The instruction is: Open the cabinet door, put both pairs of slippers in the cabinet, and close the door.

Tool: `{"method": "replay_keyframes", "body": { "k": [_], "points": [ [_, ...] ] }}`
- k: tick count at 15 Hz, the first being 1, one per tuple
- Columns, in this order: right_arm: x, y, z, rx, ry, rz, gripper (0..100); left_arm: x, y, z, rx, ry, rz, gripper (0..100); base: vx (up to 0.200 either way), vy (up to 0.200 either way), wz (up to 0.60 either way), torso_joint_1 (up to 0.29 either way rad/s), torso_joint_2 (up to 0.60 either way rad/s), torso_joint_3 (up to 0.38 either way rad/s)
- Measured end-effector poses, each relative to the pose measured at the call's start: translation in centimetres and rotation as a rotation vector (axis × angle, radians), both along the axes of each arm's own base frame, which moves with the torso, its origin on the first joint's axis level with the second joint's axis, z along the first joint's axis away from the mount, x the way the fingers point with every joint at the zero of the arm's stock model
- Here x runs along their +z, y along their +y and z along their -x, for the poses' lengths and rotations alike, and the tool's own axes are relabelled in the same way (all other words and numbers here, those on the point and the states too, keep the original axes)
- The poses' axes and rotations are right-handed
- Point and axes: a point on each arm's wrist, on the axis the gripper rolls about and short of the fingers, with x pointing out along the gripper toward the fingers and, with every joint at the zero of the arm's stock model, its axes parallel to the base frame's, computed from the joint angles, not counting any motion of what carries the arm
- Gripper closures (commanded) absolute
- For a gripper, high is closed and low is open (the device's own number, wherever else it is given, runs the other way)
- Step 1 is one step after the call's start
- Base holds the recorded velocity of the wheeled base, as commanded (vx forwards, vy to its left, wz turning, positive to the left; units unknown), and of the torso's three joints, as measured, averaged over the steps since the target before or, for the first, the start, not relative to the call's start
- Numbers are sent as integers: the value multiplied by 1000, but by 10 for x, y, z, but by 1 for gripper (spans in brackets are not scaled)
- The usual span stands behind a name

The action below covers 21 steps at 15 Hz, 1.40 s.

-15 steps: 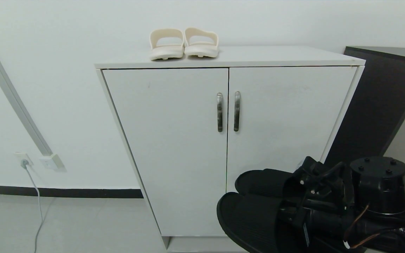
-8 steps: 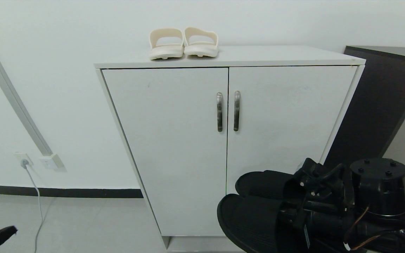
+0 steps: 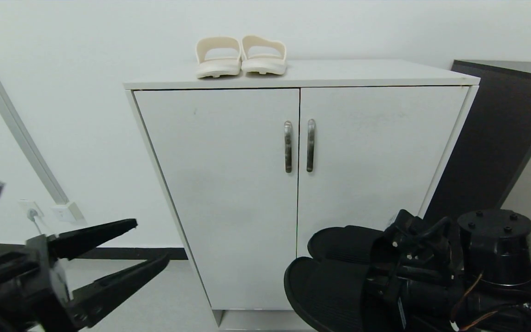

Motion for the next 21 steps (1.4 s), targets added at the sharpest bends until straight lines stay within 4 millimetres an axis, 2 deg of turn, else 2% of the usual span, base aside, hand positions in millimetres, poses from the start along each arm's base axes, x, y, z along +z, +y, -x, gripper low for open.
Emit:
{"method": "replay_keyframes", "body": {
  "k": [6,12,17,21],
  "points": [
    [-1,-1,1,-1,-7,-6,100,24,-43,-48,-155,16,12,0,0,0,0,0,0,0],
    [-2,-1,1,-7,-7,-5,100,68,-101,-87,-300,30,135,0,0,0,0,0,0,0],
    [-3,-2,1,-7,0,-6,100,83,-152,-116,-382,48,160,0,0,0,0,0,0,0],
    [-3,-2,0,-8,4,-6,100,81,-177,-144,-327,61,177,0,0,0,0,0,0,0]
  ]
}}
